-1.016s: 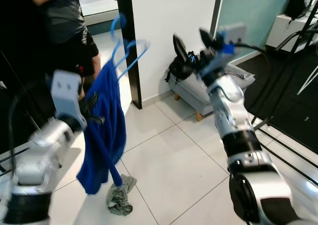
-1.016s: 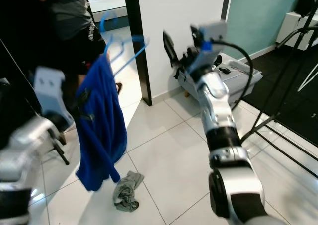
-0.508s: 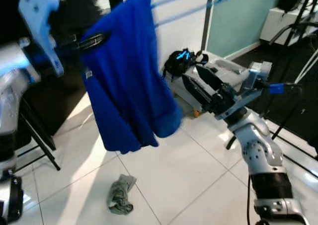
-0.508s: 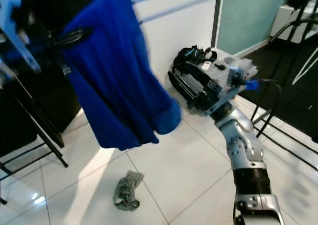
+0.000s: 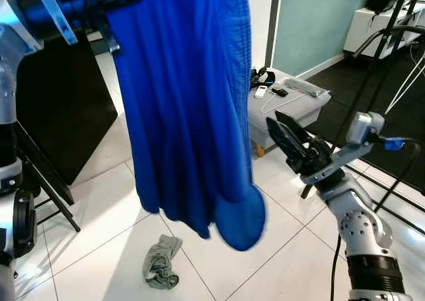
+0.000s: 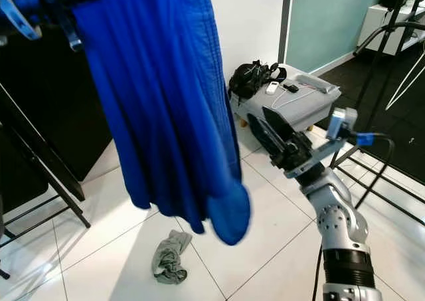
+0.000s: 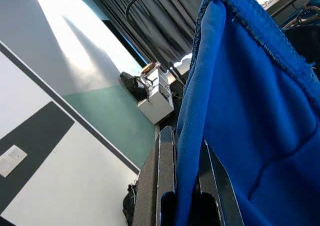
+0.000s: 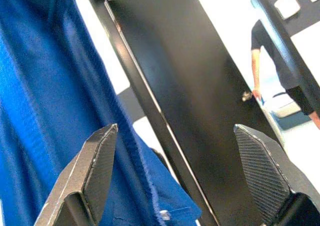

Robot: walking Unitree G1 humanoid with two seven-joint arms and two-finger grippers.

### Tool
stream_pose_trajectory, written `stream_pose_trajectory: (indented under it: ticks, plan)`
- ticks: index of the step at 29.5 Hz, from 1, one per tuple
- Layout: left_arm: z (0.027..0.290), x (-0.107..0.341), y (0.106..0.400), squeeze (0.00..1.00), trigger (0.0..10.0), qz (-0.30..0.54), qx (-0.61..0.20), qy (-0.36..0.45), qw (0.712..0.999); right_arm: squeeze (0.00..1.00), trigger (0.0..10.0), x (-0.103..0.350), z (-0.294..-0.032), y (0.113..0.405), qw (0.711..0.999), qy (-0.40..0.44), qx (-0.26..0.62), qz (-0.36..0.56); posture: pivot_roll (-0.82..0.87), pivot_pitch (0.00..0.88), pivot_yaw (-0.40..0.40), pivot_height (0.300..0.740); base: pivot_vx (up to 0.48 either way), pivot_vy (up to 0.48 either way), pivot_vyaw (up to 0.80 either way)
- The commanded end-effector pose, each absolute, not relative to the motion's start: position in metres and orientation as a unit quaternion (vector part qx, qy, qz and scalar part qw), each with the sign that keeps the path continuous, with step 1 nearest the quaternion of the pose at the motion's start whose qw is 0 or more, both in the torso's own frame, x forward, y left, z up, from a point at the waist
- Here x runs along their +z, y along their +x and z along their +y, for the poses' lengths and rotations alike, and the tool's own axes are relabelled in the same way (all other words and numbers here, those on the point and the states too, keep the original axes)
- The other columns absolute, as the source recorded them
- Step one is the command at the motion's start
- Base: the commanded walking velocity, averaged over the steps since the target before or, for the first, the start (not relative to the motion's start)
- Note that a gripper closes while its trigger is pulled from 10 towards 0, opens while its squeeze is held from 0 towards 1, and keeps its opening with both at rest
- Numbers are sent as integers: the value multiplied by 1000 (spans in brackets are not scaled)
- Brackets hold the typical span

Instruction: Hang hanger

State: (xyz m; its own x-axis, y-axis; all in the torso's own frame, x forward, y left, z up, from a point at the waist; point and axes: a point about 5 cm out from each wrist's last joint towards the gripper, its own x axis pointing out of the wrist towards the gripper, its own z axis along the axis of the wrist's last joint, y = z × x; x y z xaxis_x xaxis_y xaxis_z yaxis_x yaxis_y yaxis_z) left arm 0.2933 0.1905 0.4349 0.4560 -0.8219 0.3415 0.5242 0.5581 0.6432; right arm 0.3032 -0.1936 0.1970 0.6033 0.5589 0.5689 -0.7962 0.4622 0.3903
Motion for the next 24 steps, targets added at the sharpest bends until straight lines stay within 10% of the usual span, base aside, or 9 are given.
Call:
stream_pose_trajectory:
  ticks: [1, 13, 24]
  plan:
    - [196, 445, 288, 0, 10000, -338, -401, 241, 816, 0, 10000, 194, -193, 302, 829, 341, 405, -178, 39, 0, 63, 740, 0, 0, 0]
    - [191, 461, 288, 0, 10000, -368, -408, 246, 798, 0, 10000, 190, -156, 263, 733, 368, 559, -122, 35, 0, 67, 740, 0, 0, 0]
    - [189, 471, 288, 0, 10000, -394, -395, 242, 794, 0, 10000, 177, -169, 266, 783, 330, 520, -85, 26, 0, 75, 740, 0, 0, 0]
